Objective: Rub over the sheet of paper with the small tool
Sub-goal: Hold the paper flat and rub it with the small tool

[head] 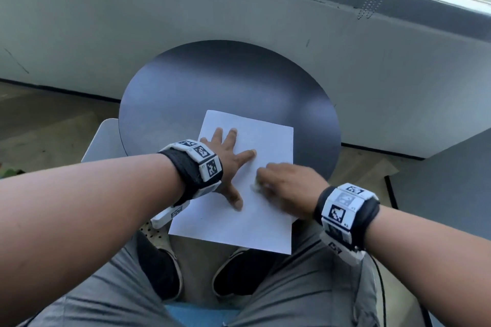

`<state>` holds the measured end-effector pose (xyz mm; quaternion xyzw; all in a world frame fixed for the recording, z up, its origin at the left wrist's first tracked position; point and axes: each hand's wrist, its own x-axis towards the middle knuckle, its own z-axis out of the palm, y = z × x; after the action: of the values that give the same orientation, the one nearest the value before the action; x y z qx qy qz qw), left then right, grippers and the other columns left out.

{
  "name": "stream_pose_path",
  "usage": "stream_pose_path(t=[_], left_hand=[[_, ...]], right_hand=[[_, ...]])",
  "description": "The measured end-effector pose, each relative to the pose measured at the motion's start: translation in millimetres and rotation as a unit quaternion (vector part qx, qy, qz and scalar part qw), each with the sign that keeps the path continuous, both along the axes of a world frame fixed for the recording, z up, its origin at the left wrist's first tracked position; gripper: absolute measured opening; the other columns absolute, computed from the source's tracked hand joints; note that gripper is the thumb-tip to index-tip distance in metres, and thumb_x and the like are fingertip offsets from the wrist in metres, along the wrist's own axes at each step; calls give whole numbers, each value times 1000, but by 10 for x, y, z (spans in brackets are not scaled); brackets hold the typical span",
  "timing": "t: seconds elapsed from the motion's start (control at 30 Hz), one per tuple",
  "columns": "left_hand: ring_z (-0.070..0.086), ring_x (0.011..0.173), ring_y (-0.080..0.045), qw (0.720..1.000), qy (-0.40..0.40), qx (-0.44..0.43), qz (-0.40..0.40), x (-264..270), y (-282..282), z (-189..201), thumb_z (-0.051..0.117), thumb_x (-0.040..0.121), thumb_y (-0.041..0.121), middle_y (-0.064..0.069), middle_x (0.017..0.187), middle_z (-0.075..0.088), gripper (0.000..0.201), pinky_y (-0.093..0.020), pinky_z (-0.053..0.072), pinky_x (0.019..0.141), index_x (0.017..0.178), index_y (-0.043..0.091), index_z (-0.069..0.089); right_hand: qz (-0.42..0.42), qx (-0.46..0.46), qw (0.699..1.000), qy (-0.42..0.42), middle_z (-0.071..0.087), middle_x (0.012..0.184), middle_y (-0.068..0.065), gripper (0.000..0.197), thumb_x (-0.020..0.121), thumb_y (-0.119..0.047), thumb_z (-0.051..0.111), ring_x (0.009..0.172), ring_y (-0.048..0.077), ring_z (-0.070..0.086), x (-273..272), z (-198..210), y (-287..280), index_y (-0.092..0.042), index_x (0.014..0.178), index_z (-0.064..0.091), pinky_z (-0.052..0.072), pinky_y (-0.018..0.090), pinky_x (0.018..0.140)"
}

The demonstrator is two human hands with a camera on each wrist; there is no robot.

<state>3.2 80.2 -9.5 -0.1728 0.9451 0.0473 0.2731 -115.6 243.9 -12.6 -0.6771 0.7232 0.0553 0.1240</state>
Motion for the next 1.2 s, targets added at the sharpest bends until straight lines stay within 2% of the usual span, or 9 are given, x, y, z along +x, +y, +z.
stream_pose_path(t=[0.13,0.3,0.37,0.43,0.57,0.8,0.87,1.0,1.2], left_hand=[[-14,147,-35,1000,0,13,-24,-14,-2,3,71,51,83,4,161,-21,131,-71,28,105,152,37,1],[-7,148,-35,999,-9,-7,-41,-26,29,35,70,49,85,1,162,-14,133,-69,26,107,152,31,6],[-7,148,-35,999,-11,-7,-44,-6,37,50,71,50,84,-2,162,-14,133,-67,25,108,152,29,6],[-8,148,-35,999,-11,2,-41,-6,34,43,73,51,81,-3,162,-15,133,-66,28,108,152,28,6],[-7,149,-34,999,-18,7,-31,-28,30,60,74,48,81,-1,162,-14,133,-63,38,104,151,29,7],[19,138,-36,1000,18,7,-8,-25,79,61,68,50,86,-4,149,19,115,-55,49,89,138,27,23],[22,133,-36,1000,19,0,-11,-40,95,51,71,48,84,-4,144,23,120,-53,51,85,142,33,17],[18,137,-38,1000,-7,-18,-18,-59,96,88,71,50,84,-3,155,7,136,-53,47,89,151,43,-9],[8,142,-38,998,-33,-35,-25,-29,42,77,64,42,93,8,161,-20,140,-63,41,93,148,48,-17]], right_hand=[[-145,-29,989,9,54,90,1,24,100,-40,37,85,30,58,-341,-3,-86,-19,90,40,45,38,67],[72,-43,996,12,45,88,-4,27,88,-25,61,74,22,51,84,-145,184,-29,101,38,46,38,53],[88,-27,996,16,46,90,-6,28,86,-29,63,77,20,51,16,-140,184,-31,105,43,48,37,53],[-5,-20,1000,15,50,93,-7,16,92,-40,53,87,20,56,-153,-81,87,-31,104,45,51,39,66],[-188,-12,981,-38,57,93,3,27,100,-45,39,85,30,57,-427,-1,-86,-19,96,46,50,42,77],[123,-27,992,-21,48,91,-3,13,96,-37,46,79,23,52,-17,-54,229,-29,107,46,48,39,58],[99,-12,995,-7,51,94,-5,15,95,-38,49,84,21,54,-61,-32,174,-29,107,48,50,39,63],[-161,11,986,-31,59,97,-2,23,97,-48,41,90,27,57,-471,18,-65,-26,96,48,49,40,77],[64,-10,998,-20,49,85,-5,26,93,-47,22,78,22,54,64,21,113,-27,92,38,48,39,61]])
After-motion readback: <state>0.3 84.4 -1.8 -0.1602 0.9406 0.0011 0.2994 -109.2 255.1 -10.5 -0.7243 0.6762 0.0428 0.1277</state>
